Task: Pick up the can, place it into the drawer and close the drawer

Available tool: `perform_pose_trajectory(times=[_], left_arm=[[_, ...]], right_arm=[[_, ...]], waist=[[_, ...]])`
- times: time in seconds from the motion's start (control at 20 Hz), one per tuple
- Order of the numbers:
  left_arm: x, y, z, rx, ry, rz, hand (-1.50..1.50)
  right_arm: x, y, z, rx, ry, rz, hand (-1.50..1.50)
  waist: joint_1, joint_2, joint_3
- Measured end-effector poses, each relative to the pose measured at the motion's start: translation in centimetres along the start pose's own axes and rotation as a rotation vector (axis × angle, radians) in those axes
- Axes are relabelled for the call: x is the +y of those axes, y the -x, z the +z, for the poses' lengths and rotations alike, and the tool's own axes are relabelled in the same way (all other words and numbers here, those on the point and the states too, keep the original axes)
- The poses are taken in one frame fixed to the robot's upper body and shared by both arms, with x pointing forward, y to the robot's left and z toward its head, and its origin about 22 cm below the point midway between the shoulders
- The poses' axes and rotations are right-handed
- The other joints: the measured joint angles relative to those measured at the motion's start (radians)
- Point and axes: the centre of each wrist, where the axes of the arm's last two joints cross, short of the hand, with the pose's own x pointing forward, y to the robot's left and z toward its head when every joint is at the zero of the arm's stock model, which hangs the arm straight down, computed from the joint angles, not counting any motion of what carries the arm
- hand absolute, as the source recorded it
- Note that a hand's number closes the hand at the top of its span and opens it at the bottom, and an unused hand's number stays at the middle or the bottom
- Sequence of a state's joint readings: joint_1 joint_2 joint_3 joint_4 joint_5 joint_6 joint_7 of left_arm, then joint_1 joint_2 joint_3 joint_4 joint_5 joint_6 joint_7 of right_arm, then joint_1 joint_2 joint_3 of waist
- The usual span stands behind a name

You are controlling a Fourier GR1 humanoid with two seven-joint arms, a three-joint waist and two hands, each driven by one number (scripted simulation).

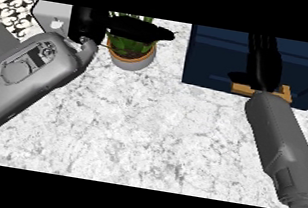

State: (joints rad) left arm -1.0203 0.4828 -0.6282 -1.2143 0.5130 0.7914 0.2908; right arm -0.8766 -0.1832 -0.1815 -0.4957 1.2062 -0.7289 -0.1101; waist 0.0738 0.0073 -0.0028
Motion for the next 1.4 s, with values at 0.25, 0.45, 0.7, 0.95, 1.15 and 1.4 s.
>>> perform_pose_trajectory(times=[0.25, 0.45, 0.7, 0.95, 1.15, 1.4], left_arm=[[1.1, 0.9, 0.8, 0.003, 0.010, -0.005, -1.50], [1.4, 1.6, 1.5, 0.003, 0.017, -0.005, -1.50], [1.9, 2.7, 2.3, 0.003, 0.017, -0.010, -1.50], [2.2, 3.0, 2.9, -0.002, 0.021, -0.007, -1.50], [3.0, 3.3, 2.9, 0.000, 0.012, -0.009, -1.50], [3.5, 4.3, 3.4, 0.006, 0.003, -0.012, -1.50]], right_arm=[[0.0, -0.6, -1.1, 0.028, 0.029, 0.009, -1.50], [-0.7, -0.9, -2.6, 0.020, 0.004, 0.017, -1.50], [-1.2, -1.0, -3.4, 0.023, -0.022, 0.014, -1.50], [-1.3, -1.0, -3.7, -0.005, -0.035, -0.041, -1.50], [-1.6, -1.3, -4.1, -0.009, -0.023, -0.145, -1.50], [-1.9, -2.3, -4.8, -0.002, -0.009, -0.302, -1.50]], waist=[[-0.001, 0.000, 0.001], [0.006, 0.009, 0.002], [0.006, 0.016, 0.005], [0.000, 0.018, 0.005], [-0.008, 0.020, 0.007], [-0.016, 0.021, 0.008]])
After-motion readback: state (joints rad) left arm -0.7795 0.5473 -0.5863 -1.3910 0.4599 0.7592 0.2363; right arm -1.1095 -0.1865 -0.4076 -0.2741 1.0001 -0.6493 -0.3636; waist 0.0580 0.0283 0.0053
